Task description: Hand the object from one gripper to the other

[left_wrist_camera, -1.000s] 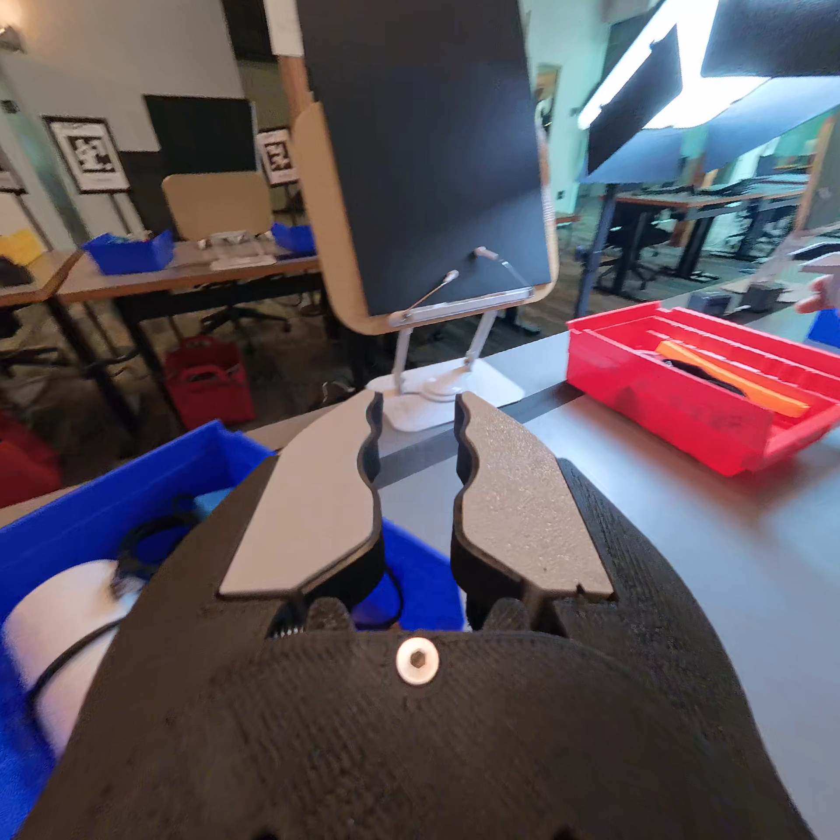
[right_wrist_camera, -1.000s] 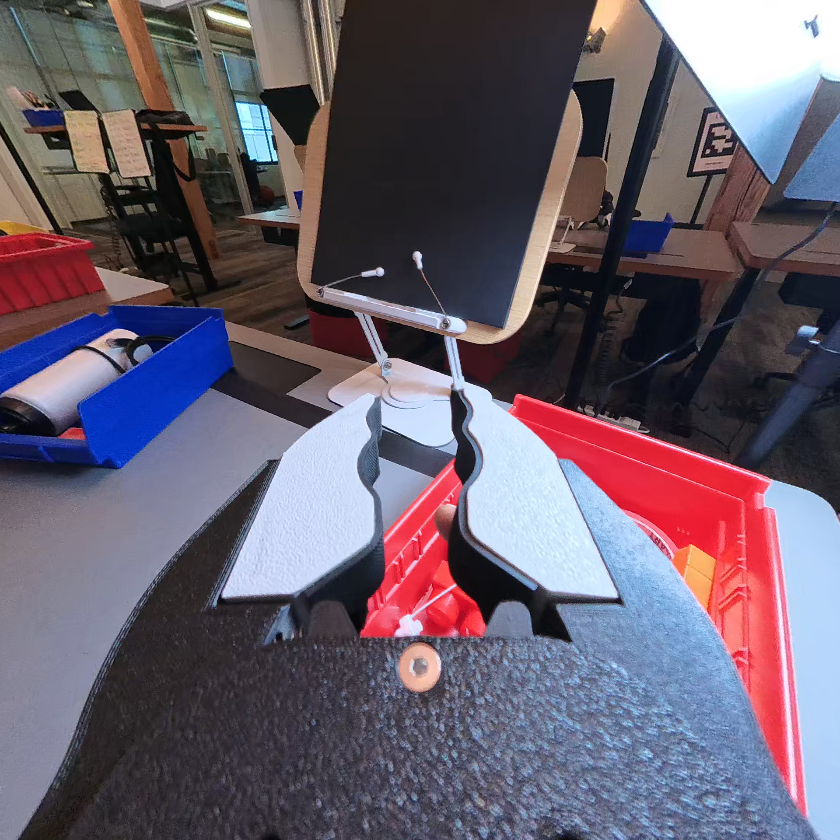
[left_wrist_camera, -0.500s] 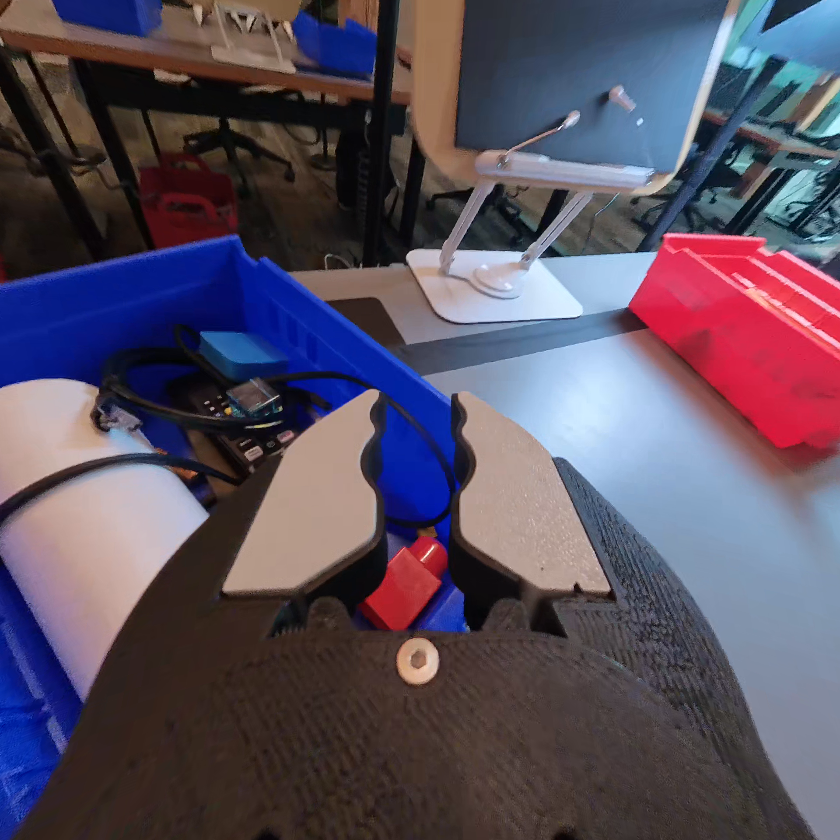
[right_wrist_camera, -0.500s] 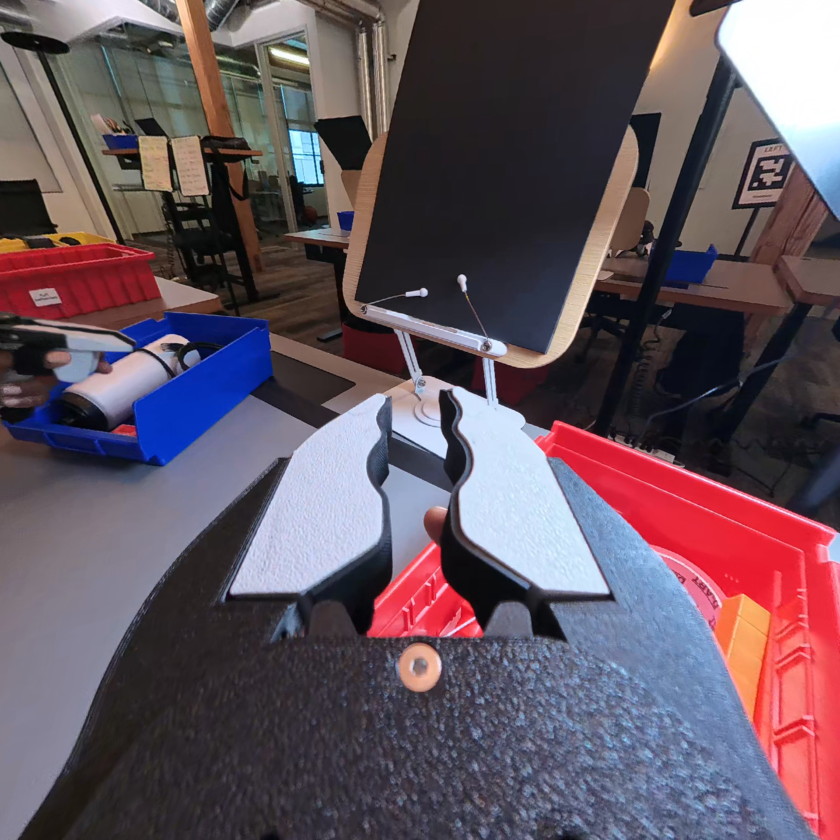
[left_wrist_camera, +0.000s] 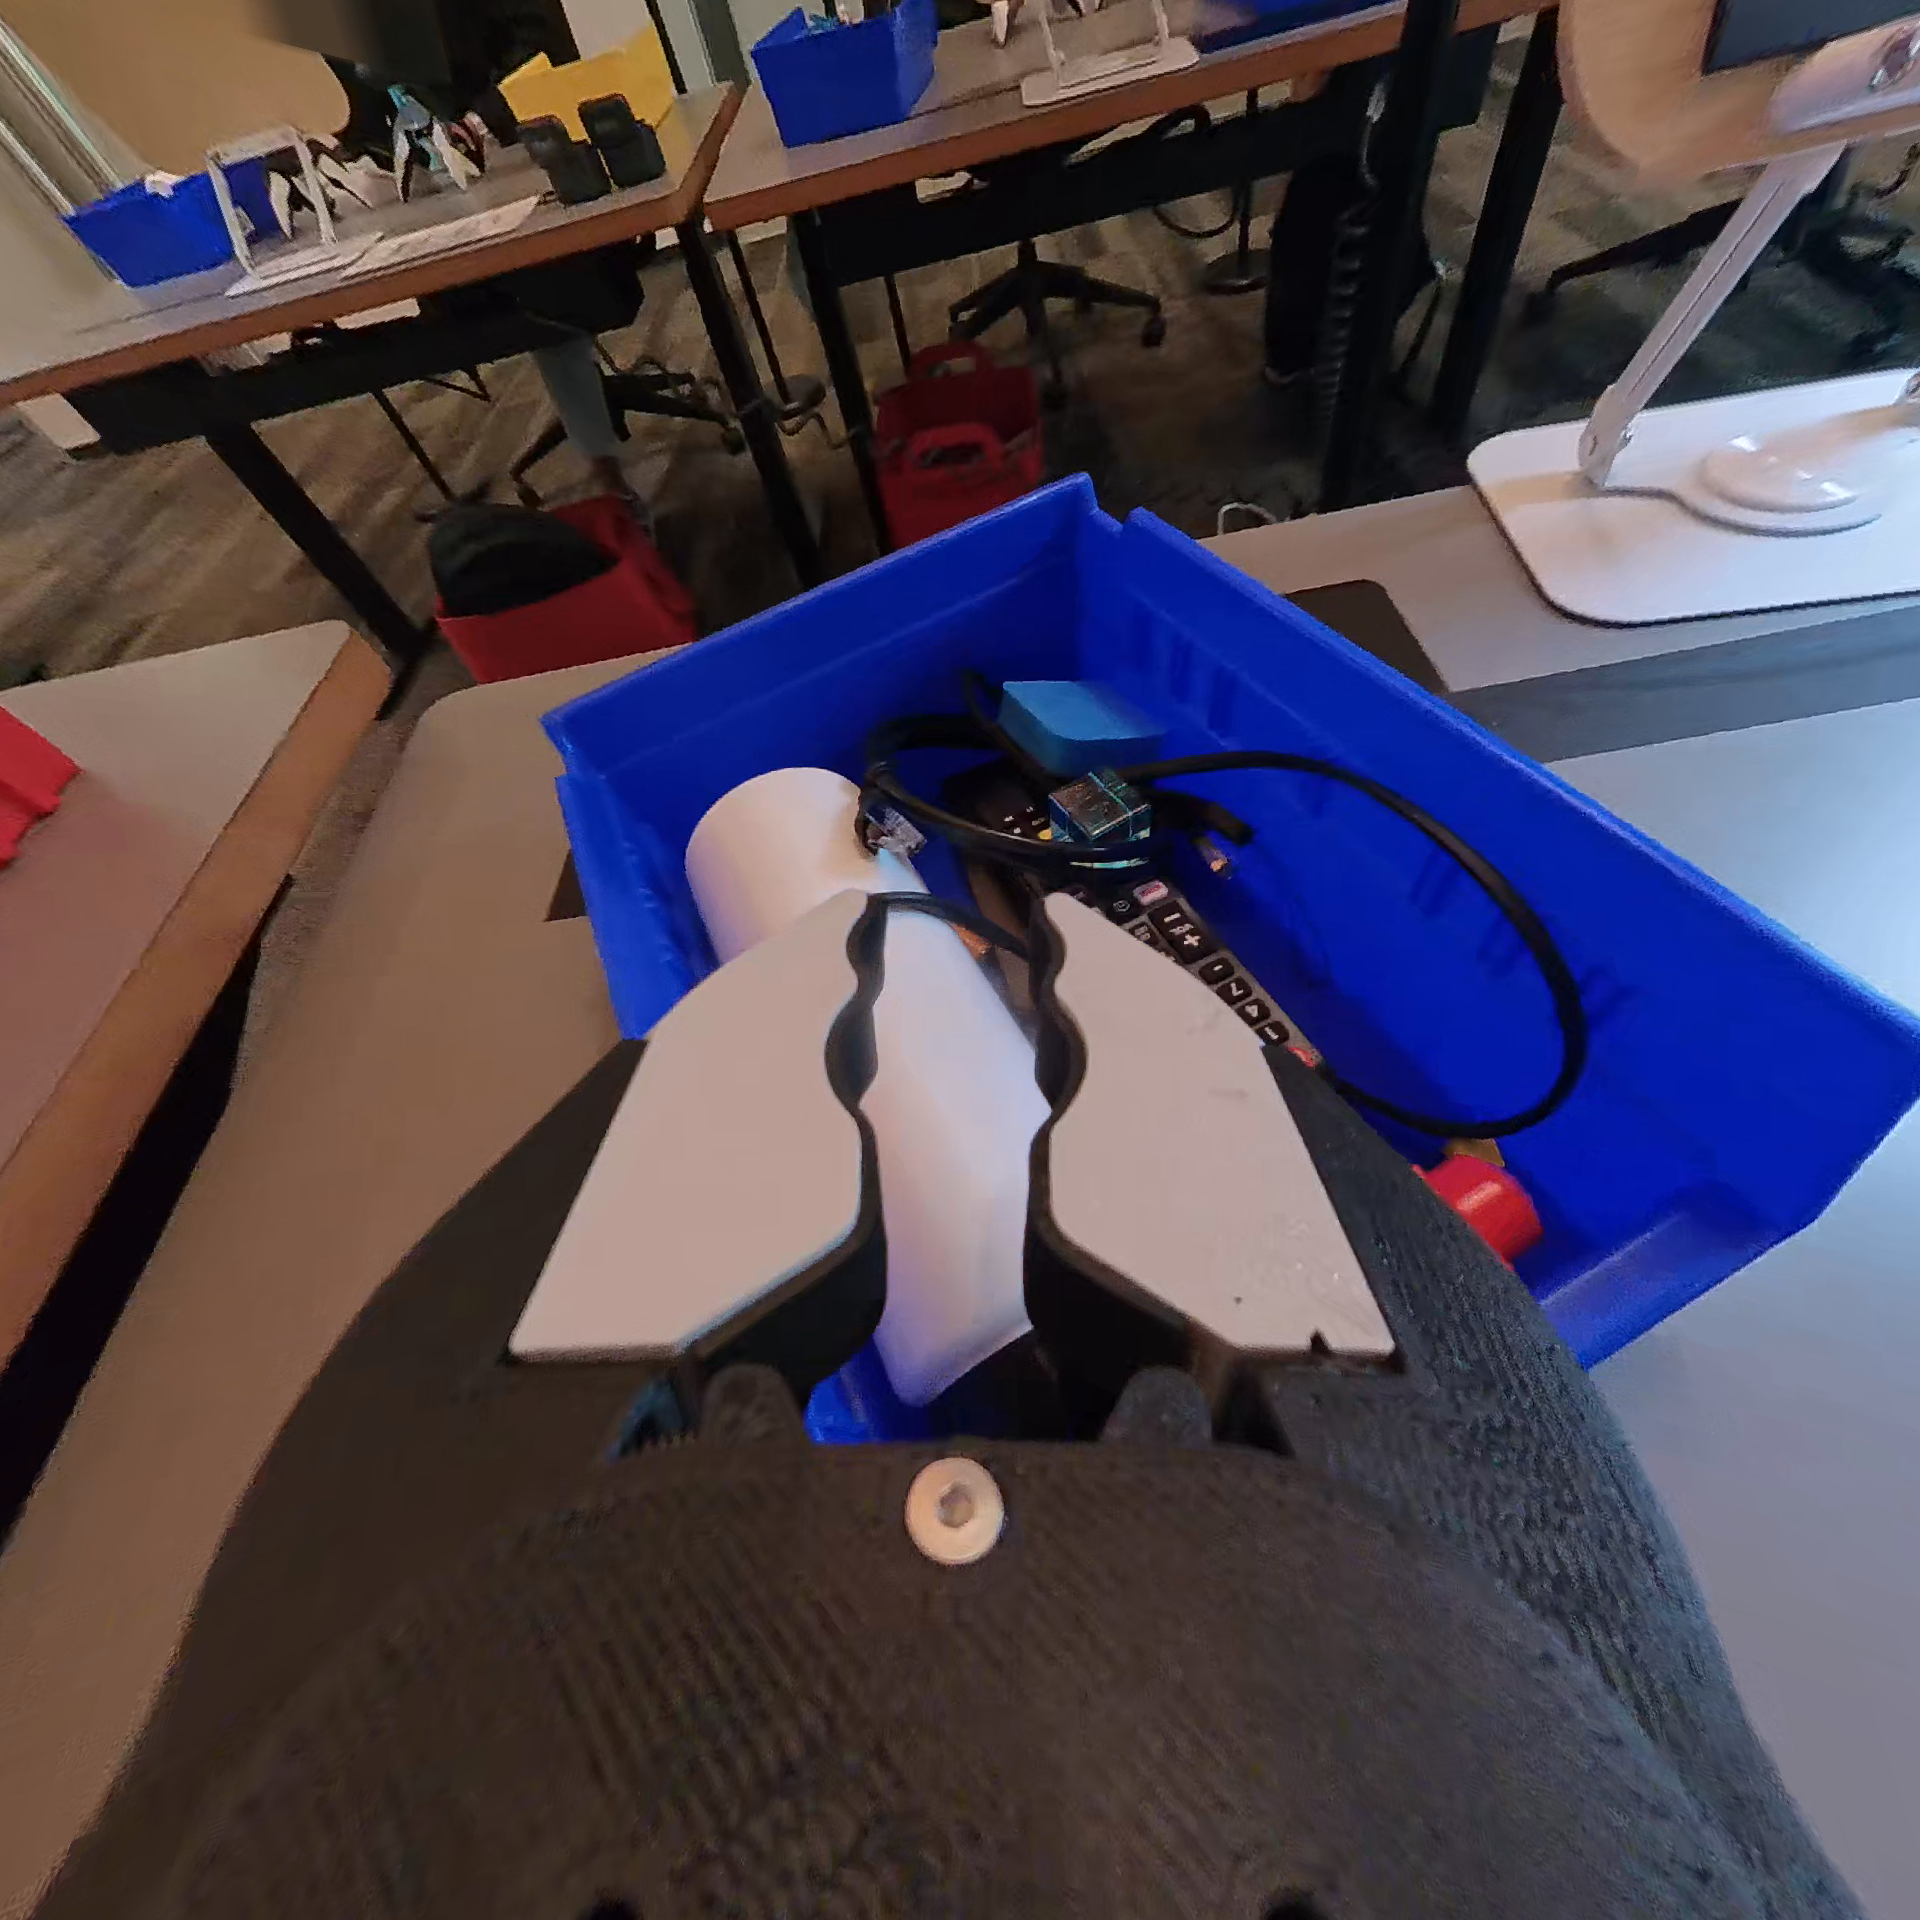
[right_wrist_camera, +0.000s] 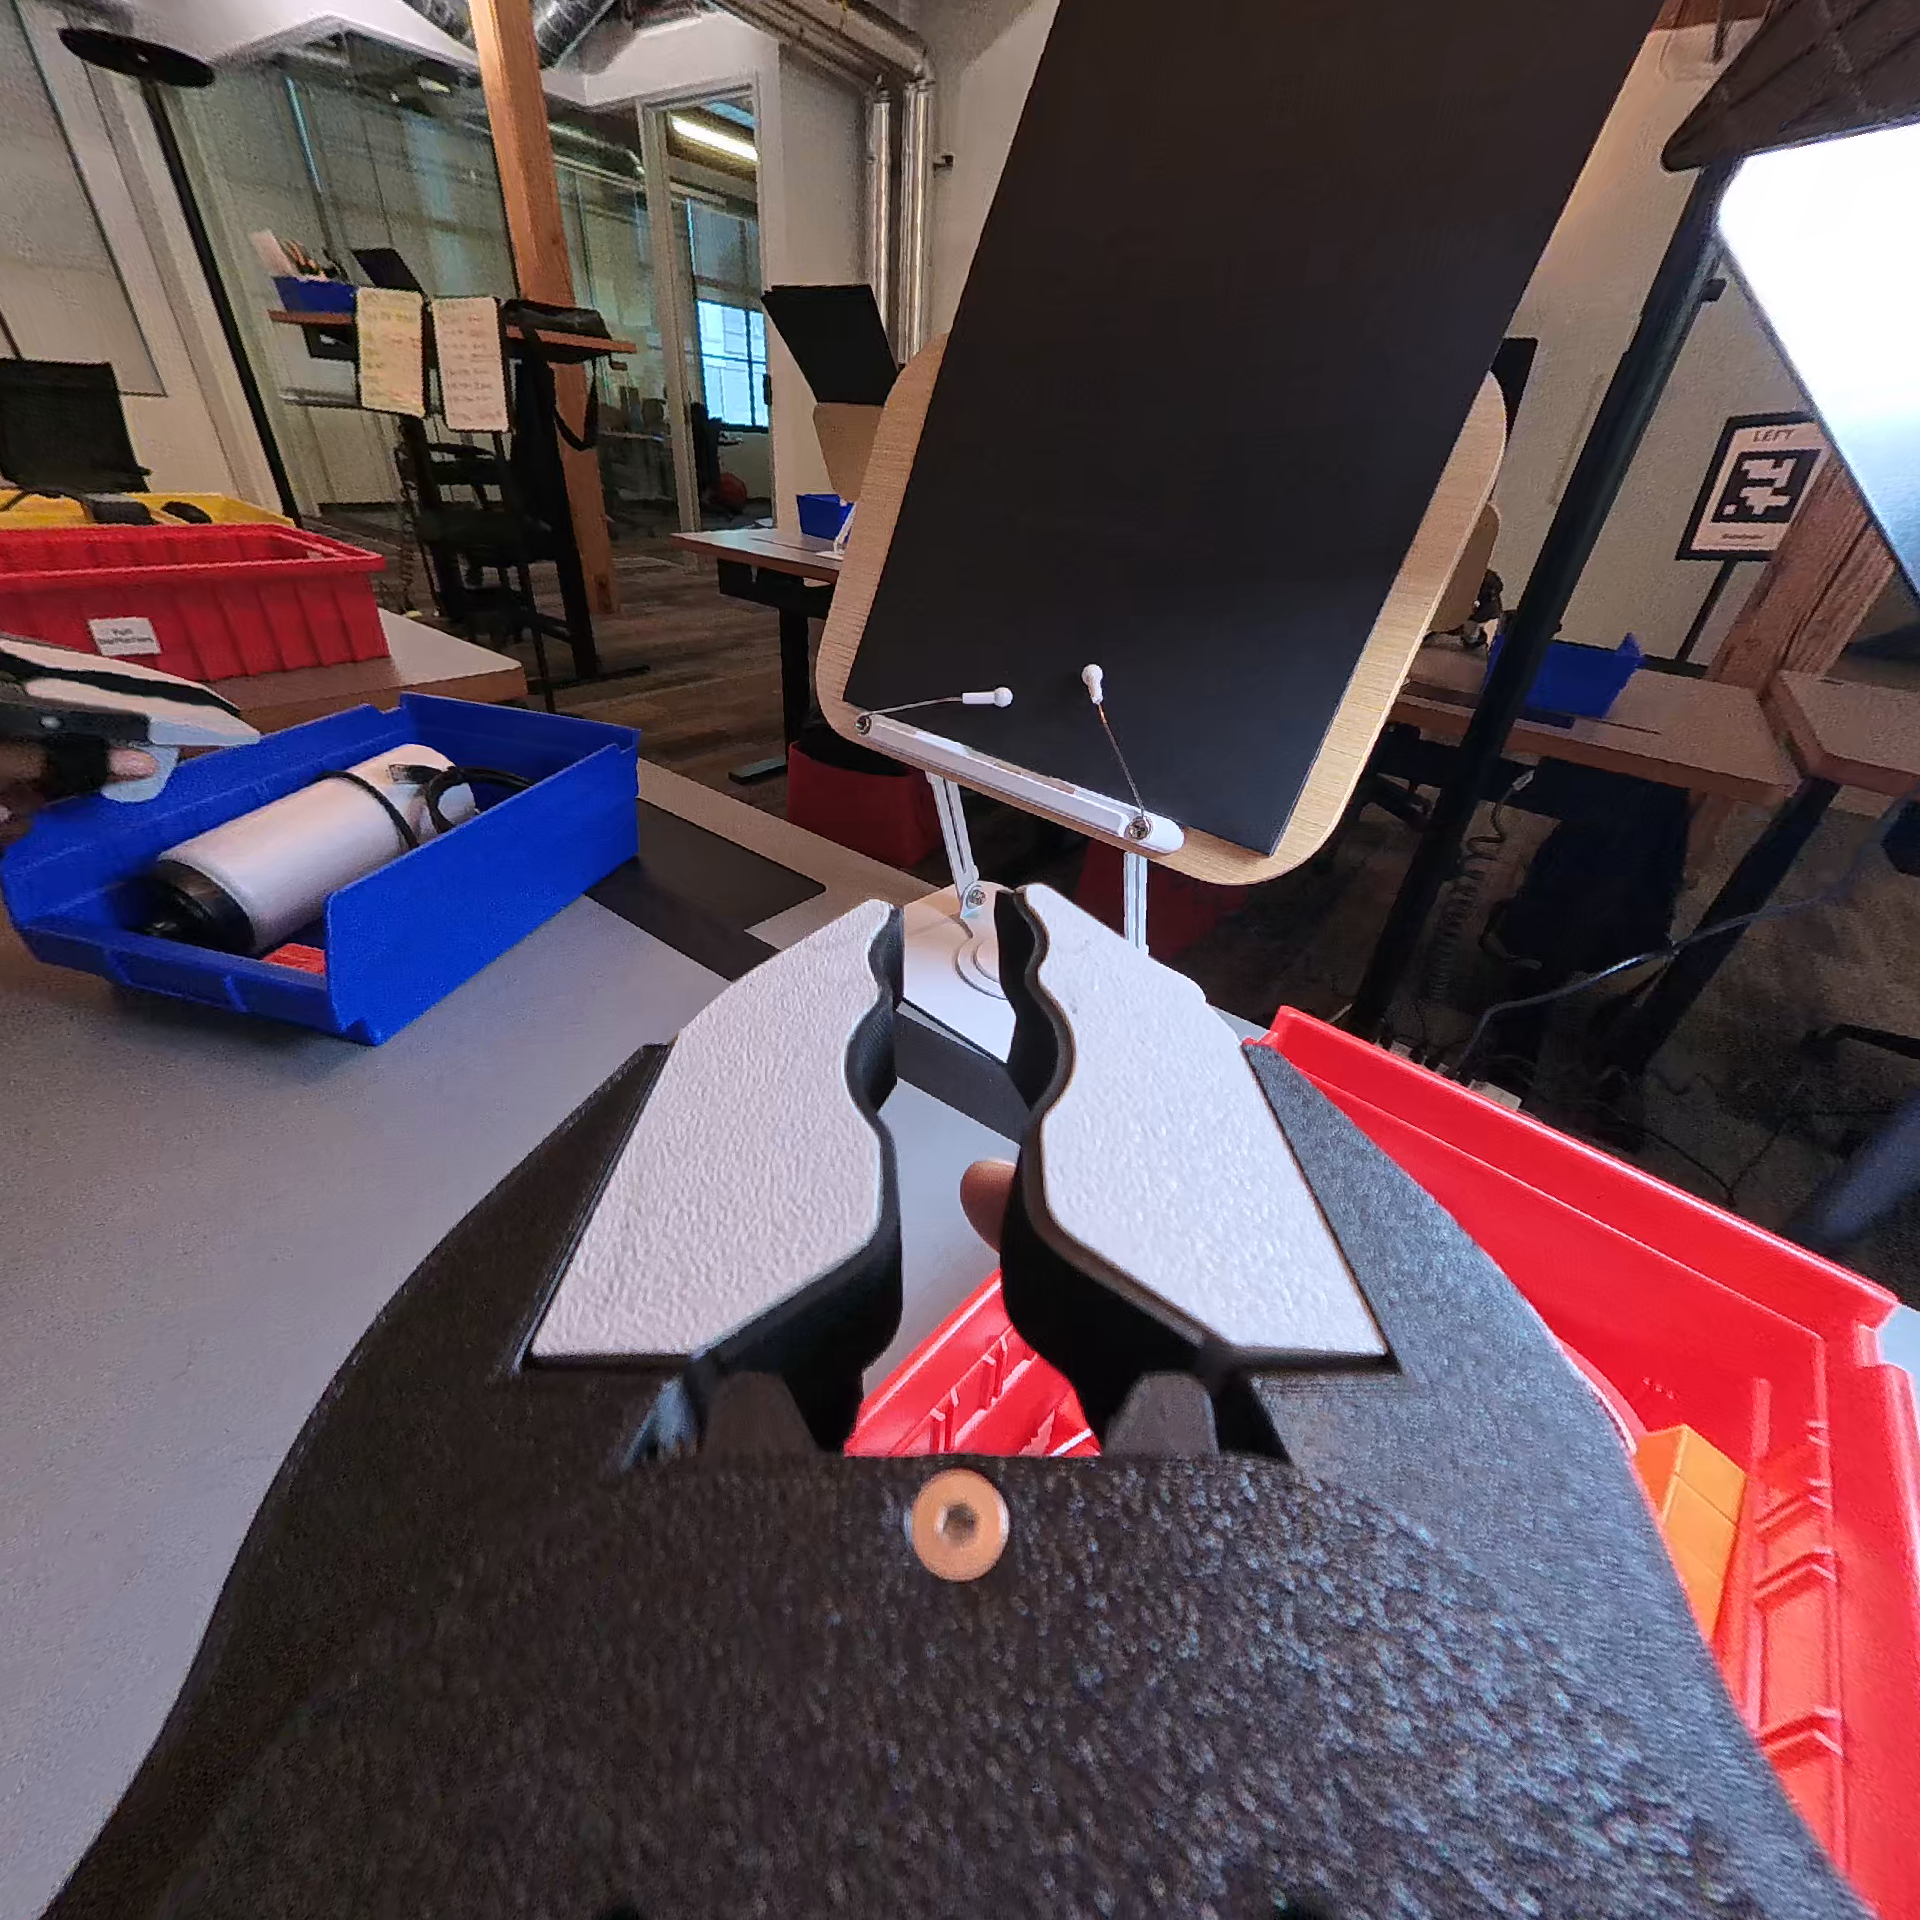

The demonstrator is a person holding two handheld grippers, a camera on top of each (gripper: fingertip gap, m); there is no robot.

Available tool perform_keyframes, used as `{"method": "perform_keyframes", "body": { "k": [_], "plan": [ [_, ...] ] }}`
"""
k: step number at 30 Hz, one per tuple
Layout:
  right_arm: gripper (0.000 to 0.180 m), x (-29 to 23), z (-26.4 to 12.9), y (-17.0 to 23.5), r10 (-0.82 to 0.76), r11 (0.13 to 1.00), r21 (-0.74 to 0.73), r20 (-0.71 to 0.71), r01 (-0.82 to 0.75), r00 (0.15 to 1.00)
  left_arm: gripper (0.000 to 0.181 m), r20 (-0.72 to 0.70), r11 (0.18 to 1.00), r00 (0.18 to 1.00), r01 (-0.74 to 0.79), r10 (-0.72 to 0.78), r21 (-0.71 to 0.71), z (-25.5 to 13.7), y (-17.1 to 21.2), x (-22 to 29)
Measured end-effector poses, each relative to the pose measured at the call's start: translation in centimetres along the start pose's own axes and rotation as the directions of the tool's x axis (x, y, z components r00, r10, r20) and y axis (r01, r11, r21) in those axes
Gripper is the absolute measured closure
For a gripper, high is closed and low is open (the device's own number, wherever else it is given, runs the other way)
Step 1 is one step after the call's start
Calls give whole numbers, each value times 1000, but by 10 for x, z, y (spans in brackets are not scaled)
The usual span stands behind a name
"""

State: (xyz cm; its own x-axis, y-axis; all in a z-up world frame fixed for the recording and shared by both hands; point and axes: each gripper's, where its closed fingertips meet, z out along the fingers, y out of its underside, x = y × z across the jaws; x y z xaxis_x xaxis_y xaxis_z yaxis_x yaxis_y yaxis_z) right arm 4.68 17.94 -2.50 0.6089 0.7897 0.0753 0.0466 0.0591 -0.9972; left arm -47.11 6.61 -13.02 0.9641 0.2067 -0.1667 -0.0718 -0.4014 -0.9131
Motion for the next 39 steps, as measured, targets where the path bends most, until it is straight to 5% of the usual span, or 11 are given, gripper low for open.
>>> {"method": "perform_keyframes", "body": {
  "k": [16, 23, 31, 39],
  "plan": [
    [163, -6, 4, 4, -10, 1000, -10, 17, 10, 1000, 155, -30, 999, 999, -44, 45, 14, 3, -5, 13],
    [163, 9, 3, 13, 24, 999, -26, -1, -24, 1000, 157, -98, 953, 950, -301, 297, -25, 29, -10, 43],
    [163, 28, 2, 26, 86, 996, -33, -24, -87, 996, 155, -278, 593, 634, -773, 721, -224, 74, 8, 32],
    [163, 34, 4, 38, 107, 992, -58, -28, -109, 994, 149, -483, 344, 447, -893, 753, -290, 94, 29, 23]
  ]
}}
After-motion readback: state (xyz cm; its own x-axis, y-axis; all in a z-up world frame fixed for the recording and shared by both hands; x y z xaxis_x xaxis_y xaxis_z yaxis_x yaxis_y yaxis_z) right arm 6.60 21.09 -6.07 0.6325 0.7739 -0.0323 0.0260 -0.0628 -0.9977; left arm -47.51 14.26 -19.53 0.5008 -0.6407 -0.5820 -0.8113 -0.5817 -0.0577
